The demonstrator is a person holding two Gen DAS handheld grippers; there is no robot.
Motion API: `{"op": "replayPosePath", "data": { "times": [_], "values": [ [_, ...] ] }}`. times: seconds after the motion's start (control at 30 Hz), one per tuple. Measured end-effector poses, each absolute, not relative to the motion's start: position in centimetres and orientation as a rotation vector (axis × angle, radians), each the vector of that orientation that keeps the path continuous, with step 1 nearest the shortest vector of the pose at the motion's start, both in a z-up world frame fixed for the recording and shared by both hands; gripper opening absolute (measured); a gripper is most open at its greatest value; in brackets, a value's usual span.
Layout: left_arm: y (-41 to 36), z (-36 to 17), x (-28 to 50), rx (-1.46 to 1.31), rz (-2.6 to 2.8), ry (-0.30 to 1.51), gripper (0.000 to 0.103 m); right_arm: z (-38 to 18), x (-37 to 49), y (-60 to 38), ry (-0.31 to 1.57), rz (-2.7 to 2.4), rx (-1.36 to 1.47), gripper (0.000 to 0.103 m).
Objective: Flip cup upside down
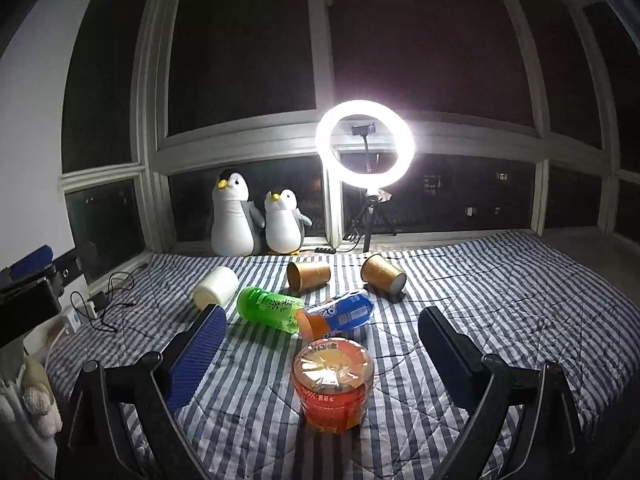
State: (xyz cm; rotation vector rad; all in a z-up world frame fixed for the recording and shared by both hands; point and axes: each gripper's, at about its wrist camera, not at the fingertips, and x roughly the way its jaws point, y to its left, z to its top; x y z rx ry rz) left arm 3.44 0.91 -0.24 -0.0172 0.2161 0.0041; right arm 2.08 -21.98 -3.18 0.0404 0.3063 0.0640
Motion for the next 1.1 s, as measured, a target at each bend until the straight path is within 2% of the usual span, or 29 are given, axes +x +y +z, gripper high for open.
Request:
{"op": "replayPosePath", "data": {
  "times": [1.1],
  "values": [
    [1.09, -0.89, 3.55, -0.017, 0.008, 0.246, 0.102, -3.06, 1.32, -22.28, 0.274, 0.049, 0.038, 0.097]
  ]
}}
